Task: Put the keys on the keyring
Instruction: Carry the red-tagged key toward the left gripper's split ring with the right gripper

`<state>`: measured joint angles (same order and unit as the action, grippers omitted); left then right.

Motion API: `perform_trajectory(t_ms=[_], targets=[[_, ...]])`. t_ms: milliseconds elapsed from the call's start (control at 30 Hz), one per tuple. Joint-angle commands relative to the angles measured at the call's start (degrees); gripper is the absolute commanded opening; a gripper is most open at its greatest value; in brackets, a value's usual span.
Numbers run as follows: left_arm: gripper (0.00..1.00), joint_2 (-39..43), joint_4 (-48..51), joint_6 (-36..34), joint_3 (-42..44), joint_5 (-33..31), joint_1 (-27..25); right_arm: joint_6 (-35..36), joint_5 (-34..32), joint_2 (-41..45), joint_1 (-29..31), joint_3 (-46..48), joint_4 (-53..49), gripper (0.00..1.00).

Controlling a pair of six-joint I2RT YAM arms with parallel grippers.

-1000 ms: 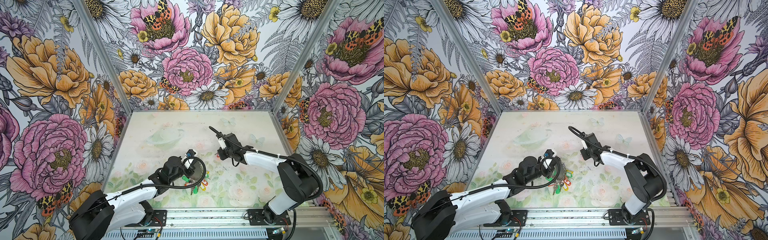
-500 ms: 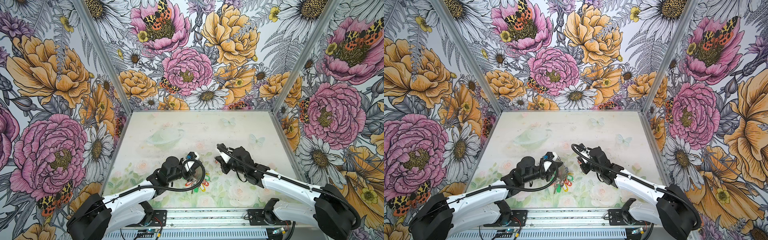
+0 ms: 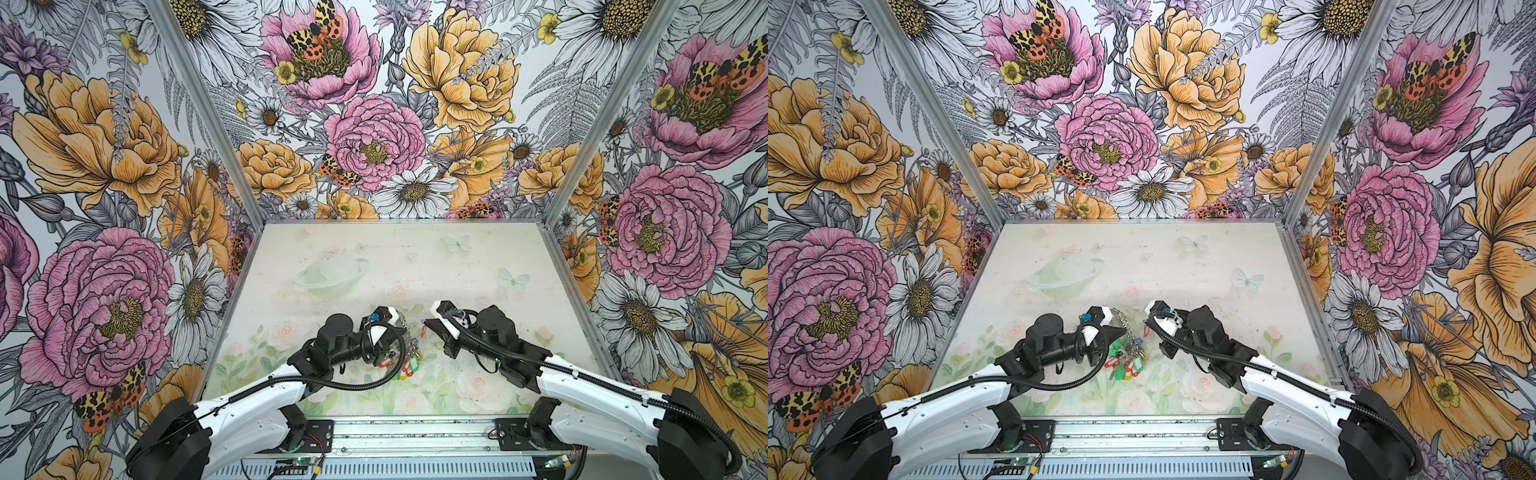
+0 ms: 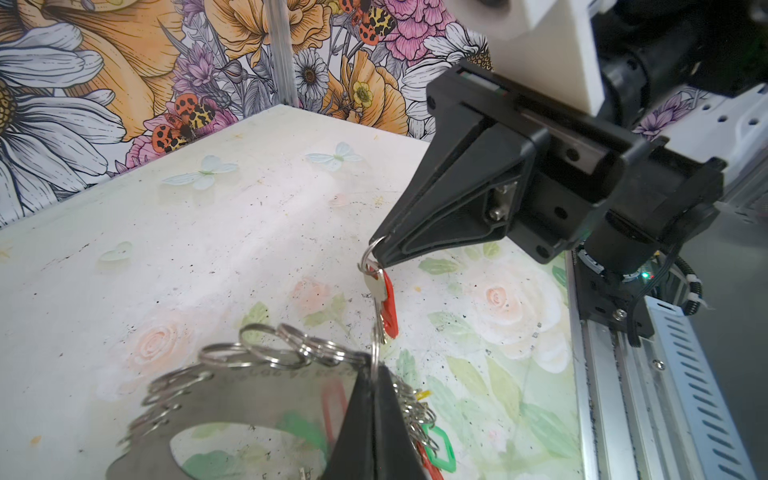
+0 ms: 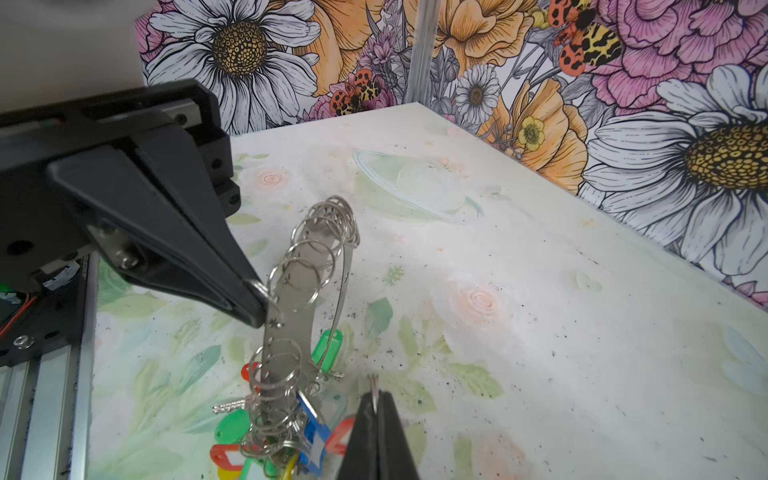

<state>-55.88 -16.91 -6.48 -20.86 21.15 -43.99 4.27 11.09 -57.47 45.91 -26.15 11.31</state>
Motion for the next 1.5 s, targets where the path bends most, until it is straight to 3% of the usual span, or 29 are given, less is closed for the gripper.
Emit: perform_trajectory(t_ms=[0, 733, 867, 967, 1033, 1233, 1367, 1467], targets=[[0.00, 0.42, -3.17, 0.14, 0.04, 3.54, 0.66, 2.12, 0.77, 1.05, 1.36, 0.65, 2.88, 0.00], [0.00, -4.27, -3.53, 1.17, -1.48, 3.11, 0.71, 5.81, -4.45, -1.92, 6.75, 1.42, 5.03, 0.00], [0.00, -2.28, -2.29, -3.37, -0.82, -3.21, -1.82, 5.68, -5.24, -0.51, 6.82, 0.74, 3.15, 0.00], [0.00, -0.39, -2.25, -11.09, 0.57, -14.86, -6.95, 5.59, -6.24, 1.53, 6.79, 0.40, 0.67, 0.00], [0.00, 0.26, -2.23, -15.09, 0.91, -19.27, -8.91, 5.24, -6.43, 3.22, 6.79, 0.37, -0.97, 0.00], [0.00, 0.80, -2.75, -22.06, 1.00, -20.50, -10.72, 3.59, -4.91, 7.94, 6.82, 1.96, -1.41, 0.00], [0.00, 2.60, -3.30, -27.96, 2.98, -14.59, -10.93, 4.00, -3.65, 10.43, 6.74, 3.51, -1.07, 0.00], [0.00, 3.57, -4.33, -30.02, 4.02, -13.53, -11.03, 5.54, -1.50, 9.89, 6.78, 3.44, -1.52, 0.00]])
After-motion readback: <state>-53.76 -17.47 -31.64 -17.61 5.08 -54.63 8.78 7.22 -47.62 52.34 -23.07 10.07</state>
